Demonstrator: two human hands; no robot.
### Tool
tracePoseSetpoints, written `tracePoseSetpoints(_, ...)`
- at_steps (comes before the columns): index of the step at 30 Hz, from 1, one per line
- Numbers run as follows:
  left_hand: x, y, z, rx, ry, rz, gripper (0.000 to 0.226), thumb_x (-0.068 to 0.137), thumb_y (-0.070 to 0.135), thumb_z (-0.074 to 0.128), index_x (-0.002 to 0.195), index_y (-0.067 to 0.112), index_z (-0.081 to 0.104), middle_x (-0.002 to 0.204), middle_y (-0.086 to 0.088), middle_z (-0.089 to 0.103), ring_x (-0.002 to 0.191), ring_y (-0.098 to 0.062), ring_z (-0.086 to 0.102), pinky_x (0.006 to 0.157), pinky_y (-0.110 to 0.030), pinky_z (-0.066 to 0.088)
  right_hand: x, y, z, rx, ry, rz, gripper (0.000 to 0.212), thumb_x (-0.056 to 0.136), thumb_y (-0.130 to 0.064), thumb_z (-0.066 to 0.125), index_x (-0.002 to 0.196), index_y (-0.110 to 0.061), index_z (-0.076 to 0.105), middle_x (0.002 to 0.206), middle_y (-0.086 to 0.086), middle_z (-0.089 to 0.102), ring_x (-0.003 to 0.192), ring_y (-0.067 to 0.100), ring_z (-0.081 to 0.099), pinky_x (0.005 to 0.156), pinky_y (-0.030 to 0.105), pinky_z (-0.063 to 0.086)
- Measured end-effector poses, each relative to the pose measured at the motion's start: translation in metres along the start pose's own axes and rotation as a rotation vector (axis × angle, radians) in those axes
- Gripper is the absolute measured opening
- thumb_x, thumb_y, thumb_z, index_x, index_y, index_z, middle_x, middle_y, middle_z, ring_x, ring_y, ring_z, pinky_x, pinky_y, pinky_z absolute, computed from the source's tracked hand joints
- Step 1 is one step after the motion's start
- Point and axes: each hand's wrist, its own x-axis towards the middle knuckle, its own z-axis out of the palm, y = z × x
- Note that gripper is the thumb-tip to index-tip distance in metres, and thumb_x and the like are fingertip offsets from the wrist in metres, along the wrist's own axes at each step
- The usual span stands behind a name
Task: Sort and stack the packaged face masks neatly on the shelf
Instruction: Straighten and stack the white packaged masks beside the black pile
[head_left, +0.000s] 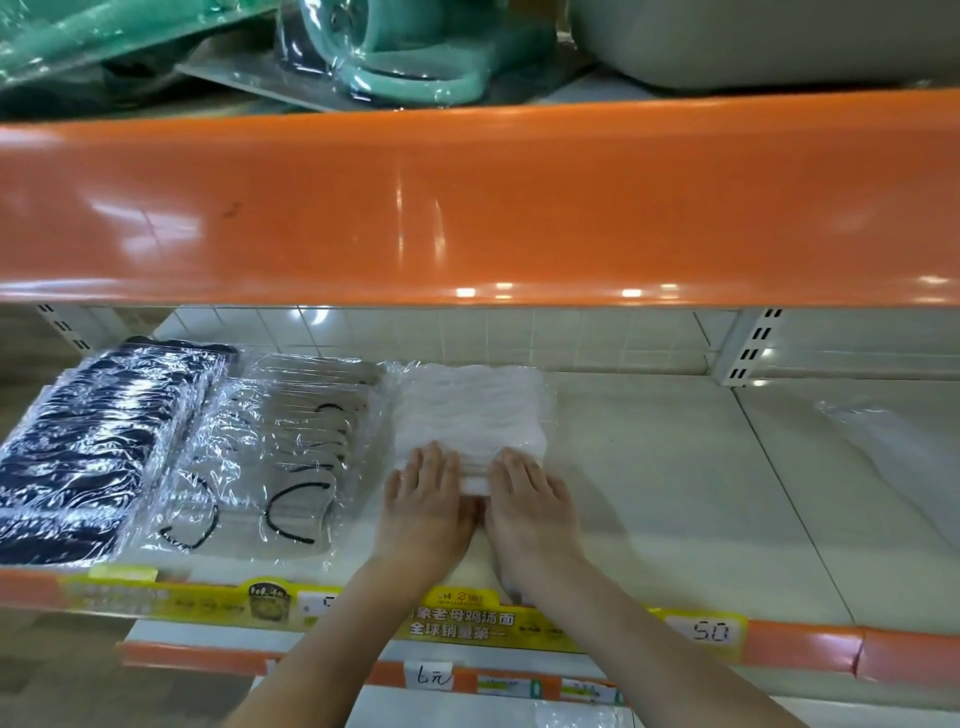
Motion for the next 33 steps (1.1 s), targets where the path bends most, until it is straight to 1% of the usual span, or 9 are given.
tracePoseSetpoints(3, 0.0, -0.007, -0.001, -0.024, -0.021, 0.033, 0.058, 0.082, 0.044, 0.039, 0.115, 0.003, 0.064, 0.122, -0.021, 0.062, 0.111, -0.037, 0.06, 0.084, -0.047, 0.052, -0.002, 0.003, 0.001, 0.053, 0.016, -0.016, 0.051, 0.056, -0.029, 0.08, 0.102, -0.008, 0.071, 0.108, 0.005, 0.067, 0.1, 0.021, 0.066, 0.075, 0.031, 0.053)
tracePoseSetpoints(8, 0.001, -0.008, -0.012, -0.072, -0.013, 0.034, 0.046, 0.088, 0.037, 0.038, 0.103, 0.004, 0.066, 0.111, -0.016, 0.065, 0.101, -0.033, 0.064, 0.075, -0.041, 0.056, 0.001, 0.01, -0.015, 0.098, -0.023, -0.078, 0.047, 0.068, -0.037, 0.046, 0.099, -0.012, 0.07, 0.106, 0.003, 0.067, 0.095, 0.02, 0.066, 0.068, 0.028, 0.052)
tracePoseSetpoints(12, 0.006, 0.026, -0.028, -0.089, 0.018, 0.073, 0.044, 0.085, 0.038, 0.037, 0.097, 0.012, 0.07, 0.103, -0.007, 0.07, 0.092, -0.023, 0.069, 0.065, -0.033, 0.056, -0.001, 0.036, -0.031, 0.129, 0.043, -0.057, 0.036, 0.07, -0.038, 0.059, 0.098, -0.017, 0.068, 0.111, 0.003, 0.068, 0.097, 0.02, 0.066, 0.067, 0.031, 0.055)
tracePoseSetpoints(17, 0.019, 0.103, -0.037, -0.159, -0.016, 0.18, 0.042, 0.081, 0.037, 0.037, 0.093, 0.018, 0.072, 0.097, 0.0, 0.071, 0.085, -0.018, 0.07, 0.061, -0.026, 0.054, -0.022, 0.109, -0.056, 0.084, 0.084, 0.046, 0.042, 0.077, -0.039, 0.04, 0.102, -0.021, 0.07, 0.113, -0.001, 0.068, 0.097, 0.016, 0.066, 0.068, 0.028, 0.054)
tracePoseSetpoints(20, 0.023, 0.154, -0.035, -0.235, 0.022, 0.185, 0.053, 0.087, 0.039, 0.026, 0.115, 0.016, 0.064, 0.122, -0.002, 0.063, 0.112, -0.02, 0.061, 0.083, -0.032, 0.05, -0.04, 0.154, -0.068, 0.057, 0.113, 0.116, 0.041, 0.078, -0.035, 0.042, 0.101, -0.017, 0.071, 0.112, 0.002, 0.068, 0.098, 0.019, 0.066, 0.069, 0.031, 0.055)
tracePoseSetpoints(22, 0.028, 0.192, -0.031, -0.235, -0.034, 0.239, 0.049, 0.098, 0.038, 0.022, 0.138, 0.019, 0.044, 0.147, 0.0, 0.04, 0.136, -0.017, 0.035, 0.104, -0.031, 0.031, -0.053, 0.185, -0.077, 0.02, 0.118, 0.184, 0.041, 0.077, -0.034, 0.043, 0.099, -0.015, 0.071, 0.11, 0.005, 0.069, 0.096, 0.022, 0.067, 0.07, 0.031, 0.055)
tracePoseSetpoints(24, 0.033, 0.225, -0.028, -0.26, -0.032, 0.282, 0.044, 0.102, 0.033, 0.028, 0.144, 0.021, 0.034, 0.153, 0.002, 0.029, 0.141, -0.015, 0.024, 0.108, -0.028, 0.022, -0.064, 0.212, -0.086, -0.012, 0.105, 0.25, 0.042, 0.076, -0.032, 0.042, 0.098, -0.013, 0.071, 0.108, 0.007, 0.069, 0.095, 0.024, 0.067, 0.068, 0.033, 0.055)
tracePoseSetpoints(29, 0.046, 0.294, -0.022, -0.291, -0.051, 0.414, 0.042, 0.1, 0.028, 0.032, 0.141, 0.019, 0.037, 0.149, 0.0, 0.034, 0.139, -0.017, 0.025, 0.108, -0.029, 0.022, -0.085, 0.268, -0.104, -0.058, 0.086, 0.395, 0.036, 0.073, -0.027, 0.052, 0.099, -0.011, 0.071, 0.108, 0.011, 0.069, 0.095, 0.028, 0.067, 0.071, 0.038, 0.055)
tracePoseSetpoints(33, 0.057, 0.34, -0.016, -0.305, -0.12, 0.511, 0.044, 0.101, 0.028, 0.032, 0.143, 0.016, 0.036, 0.153, -0.005, 0.03, 0.142, -0.019, 0.021, 0.112, -0.03, 0.018, -0.094, 0.3, -0.111, -0.078, 0.087, 0.512, 0.044, 0.081, -0.021, 0.063, 0.122, -0.007, 0.06, 0.134, 0.015, 0.054, 0.123, 0.032, 0.051, 0.098, 0.045, 0.041)
